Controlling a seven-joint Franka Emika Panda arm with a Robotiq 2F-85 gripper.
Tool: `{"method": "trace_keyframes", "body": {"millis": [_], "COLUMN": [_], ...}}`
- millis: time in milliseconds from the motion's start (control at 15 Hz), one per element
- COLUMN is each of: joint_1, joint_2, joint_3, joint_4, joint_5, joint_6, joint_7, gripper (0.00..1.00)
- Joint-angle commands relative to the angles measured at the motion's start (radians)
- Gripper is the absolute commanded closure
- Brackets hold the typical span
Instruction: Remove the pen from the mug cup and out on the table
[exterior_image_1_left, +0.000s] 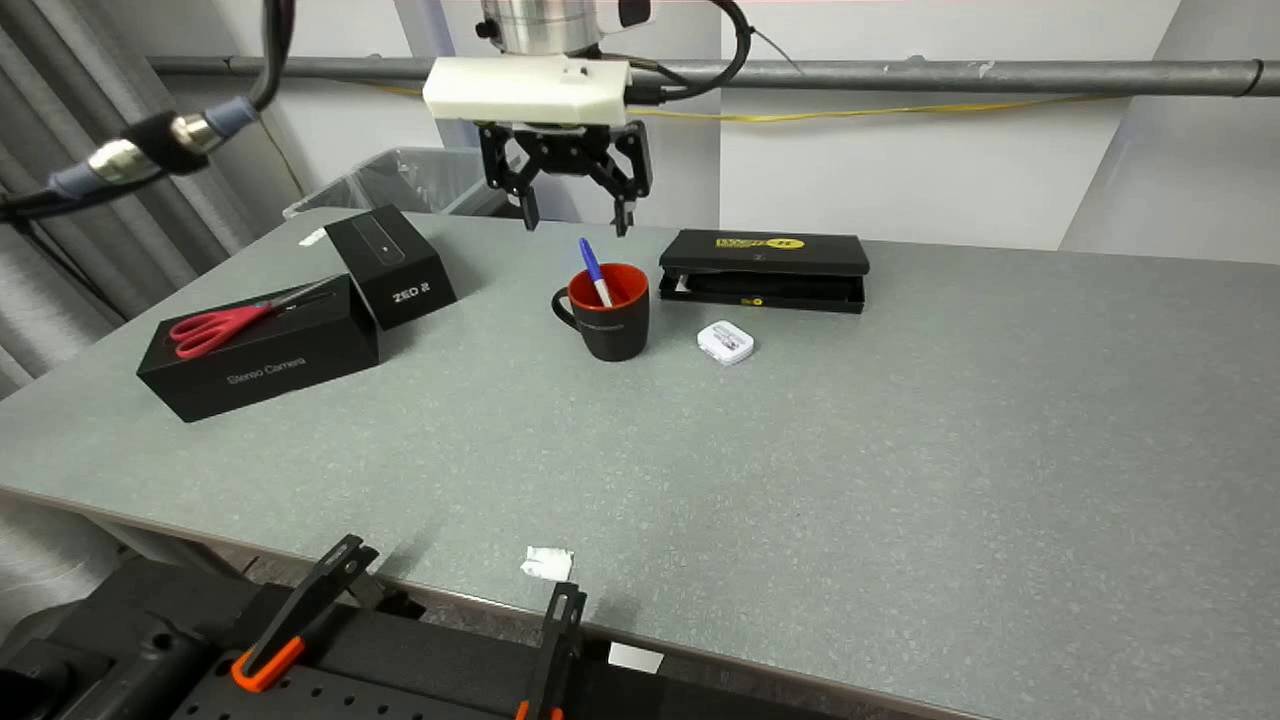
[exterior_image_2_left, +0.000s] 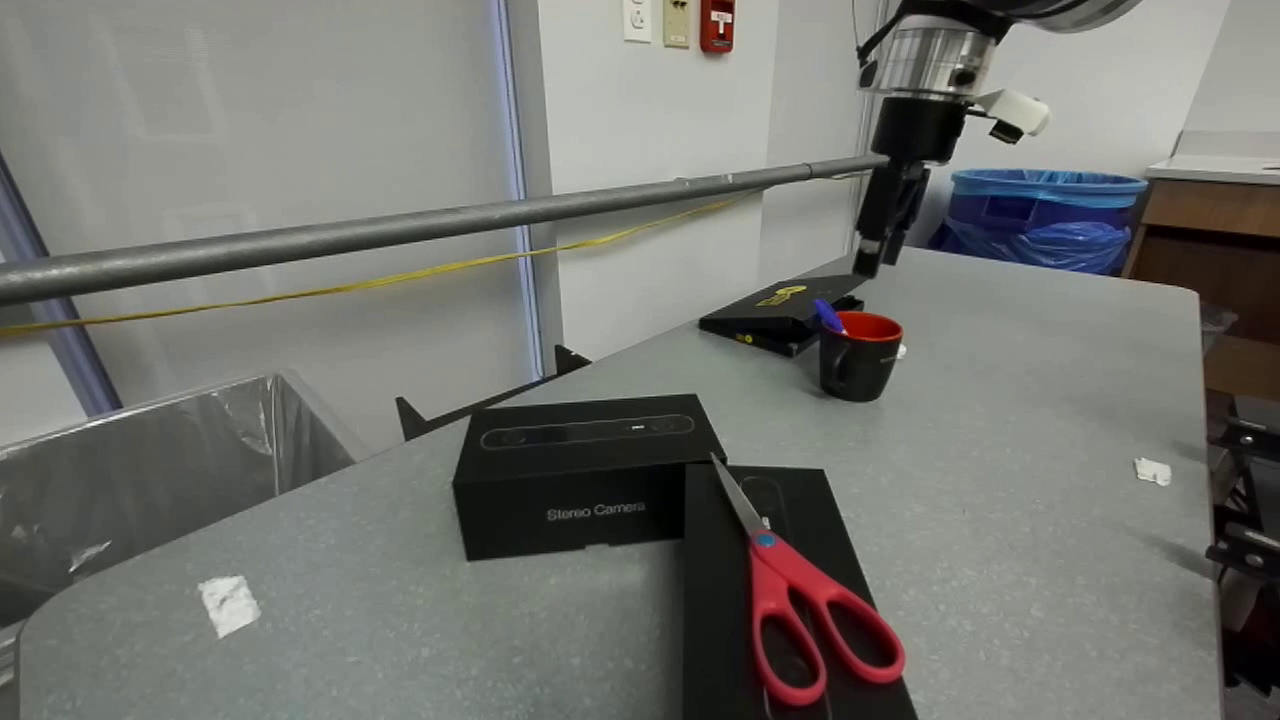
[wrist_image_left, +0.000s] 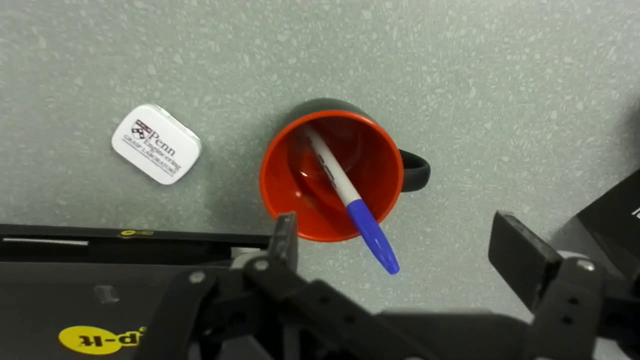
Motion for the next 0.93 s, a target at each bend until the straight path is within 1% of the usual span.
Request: {"method": "trace_keyframes", "body": {"millis": [0,467,867], "joint_1": [-0.035,-0.042,-0.049], "joint_2": [0.028,0.080,0.128], "joint_3": [0.043,0.066,0.078], "joint_4": [0.024,0.051,0.080], "joint_5": [-0.012,-0.028,-0.067], "joint_6": [-0.001,0.005,0.026], "joint_7": [0.011,-0.012,-0.040], "gripper": [0.00,0.00,0.00]}}
